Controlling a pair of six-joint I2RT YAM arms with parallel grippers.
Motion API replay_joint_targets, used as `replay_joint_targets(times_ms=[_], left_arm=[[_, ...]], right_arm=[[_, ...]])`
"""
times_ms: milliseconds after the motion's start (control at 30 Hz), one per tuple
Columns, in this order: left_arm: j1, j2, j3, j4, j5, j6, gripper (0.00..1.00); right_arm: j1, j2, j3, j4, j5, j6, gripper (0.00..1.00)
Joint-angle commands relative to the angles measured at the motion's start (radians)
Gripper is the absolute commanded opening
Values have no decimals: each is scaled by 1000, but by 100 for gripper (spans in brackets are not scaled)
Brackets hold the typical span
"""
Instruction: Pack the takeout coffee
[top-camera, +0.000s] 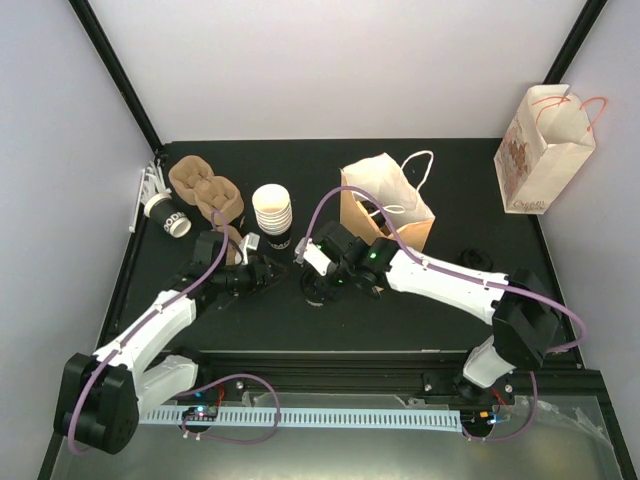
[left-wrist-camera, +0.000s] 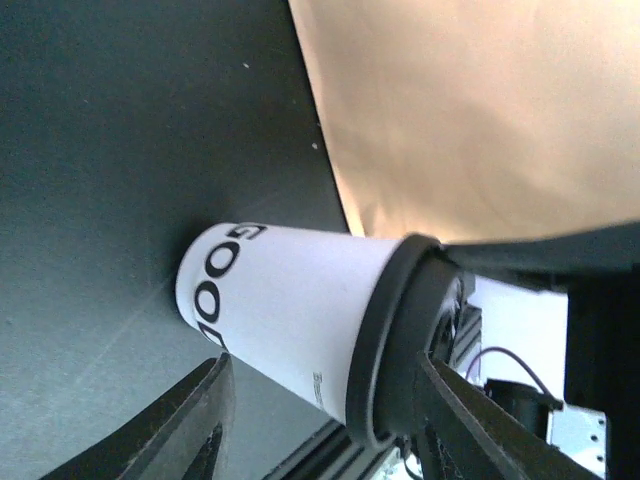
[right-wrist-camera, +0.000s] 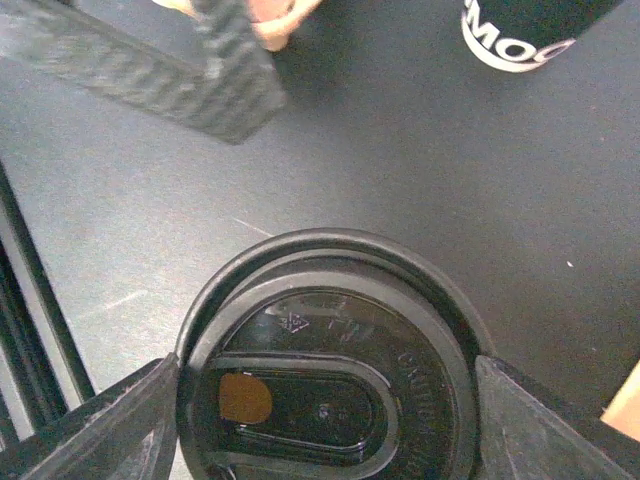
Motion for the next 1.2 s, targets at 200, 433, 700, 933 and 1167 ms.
replay_joint_targets(times_ms=[200, 433, 700, 933, 1167], left_arm=[[6, 42, 55, 37, 109, 61, 53], [6, 49, 56, 42, 106, 70, 54], [5, 87, 60, 68, 119, 75, 55], [0, 135, 71, 128, 146, 78, 49], [1, 250, 152, 136, 153, 131, 42]], right_arm=[[-64, 95, 143, -169, 51, 41, 87], [-63, 95, 215, -219, 40, 61, 96], [-62, 91, 263, -300, 89, 188, 94], [-62, -14, 131, -229, 124, 527, 69], [-62, -184, -96, 46, 25, 801, 52]])
